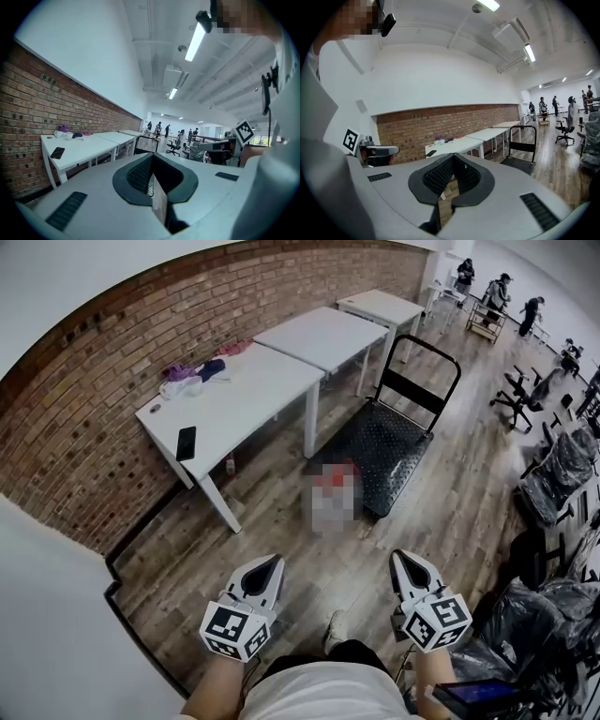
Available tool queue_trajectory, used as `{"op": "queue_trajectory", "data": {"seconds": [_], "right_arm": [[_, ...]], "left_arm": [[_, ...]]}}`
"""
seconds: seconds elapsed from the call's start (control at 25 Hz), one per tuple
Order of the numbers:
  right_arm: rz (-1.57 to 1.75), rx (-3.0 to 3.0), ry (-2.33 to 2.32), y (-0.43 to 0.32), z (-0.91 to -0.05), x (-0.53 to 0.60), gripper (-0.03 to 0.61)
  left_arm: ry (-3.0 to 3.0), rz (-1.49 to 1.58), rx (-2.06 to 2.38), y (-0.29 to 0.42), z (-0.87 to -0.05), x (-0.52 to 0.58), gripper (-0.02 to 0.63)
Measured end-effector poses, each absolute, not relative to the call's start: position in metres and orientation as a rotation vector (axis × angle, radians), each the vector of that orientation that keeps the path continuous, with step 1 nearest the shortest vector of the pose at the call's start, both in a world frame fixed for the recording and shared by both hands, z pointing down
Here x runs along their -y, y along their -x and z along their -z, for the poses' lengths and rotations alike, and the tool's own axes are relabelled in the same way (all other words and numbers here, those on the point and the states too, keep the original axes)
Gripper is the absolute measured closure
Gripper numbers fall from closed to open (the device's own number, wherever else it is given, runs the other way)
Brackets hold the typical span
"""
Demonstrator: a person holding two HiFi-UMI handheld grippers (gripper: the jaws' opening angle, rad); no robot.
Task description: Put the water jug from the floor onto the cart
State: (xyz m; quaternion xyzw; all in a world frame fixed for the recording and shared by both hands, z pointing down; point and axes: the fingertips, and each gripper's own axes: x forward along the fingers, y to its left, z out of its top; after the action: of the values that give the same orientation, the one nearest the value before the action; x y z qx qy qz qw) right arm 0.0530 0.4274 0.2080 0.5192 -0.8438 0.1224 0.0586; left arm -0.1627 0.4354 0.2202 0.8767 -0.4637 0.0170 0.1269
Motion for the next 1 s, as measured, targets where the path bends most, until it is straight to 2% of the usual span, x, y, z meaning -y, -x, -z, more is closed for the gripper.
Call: {"op": "queue_trajectory", "data": {"seconds": [0.52,1.0], "right_arm": [[-0.457,2.578,-1.482,-0.135,-0.23,-0.311,0.577],[-0.488,2.591,-1.49,-0.165,-0.244,-0.267,0.577]], "left_arm": [[-2.494,-0.096,1.404,0.079,-0.218,-0.319,0.615],[-2.472,-0.134,1.431,0.05,-0.226,-0.273,0.615]]}}
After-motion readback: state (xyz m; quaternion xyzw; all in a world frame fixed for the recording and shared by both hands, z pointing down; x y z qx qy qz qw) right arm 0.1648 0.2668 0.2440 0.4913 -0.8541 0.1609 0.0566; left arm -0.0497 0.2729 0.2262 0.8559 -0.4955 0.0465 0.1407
